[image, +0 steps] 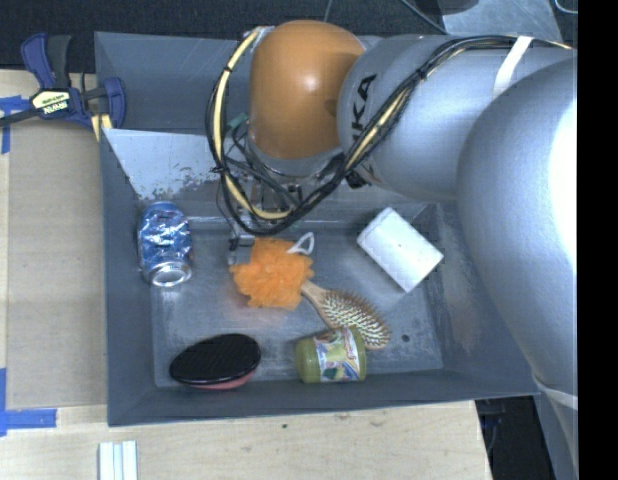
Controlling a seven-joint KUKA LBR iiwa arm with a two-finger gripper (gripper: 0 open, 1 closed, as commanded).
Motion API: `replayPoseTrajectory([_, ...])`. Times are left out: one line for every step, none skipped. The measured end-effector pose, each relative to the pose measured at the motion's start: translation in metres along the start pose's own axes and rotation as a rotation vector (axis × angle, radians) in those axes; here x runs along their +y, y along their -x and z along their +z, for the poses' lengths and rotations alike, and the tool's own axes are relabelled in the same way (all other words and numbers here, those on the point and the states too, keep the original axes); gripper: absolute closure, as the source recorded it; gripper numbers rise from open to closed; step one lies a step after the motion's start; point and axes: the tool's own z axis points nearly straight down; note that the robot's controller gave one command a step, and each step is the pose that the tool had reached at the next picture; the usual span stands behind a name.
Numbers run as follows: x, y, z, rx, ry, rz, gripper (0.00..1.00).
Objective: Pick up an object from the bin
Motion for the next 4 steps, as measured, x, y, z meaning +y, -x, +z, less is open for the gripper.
replayPoseTrajectory([-0.057,-0.014,0.060,0.003,-0.002,0.134,0.00])
replayPoseTrajectory([-0.118,-0.015,0.062,0.001,-0.004,0.176,0.00])
replayPoseTrajectory([-0.159,-0.040,0.090,0.001,-0.005,0.208,0.00])
replayPoseTrajectory([-0.232,-0.059,0.088,0.000,-0.005,0.233,0.00])
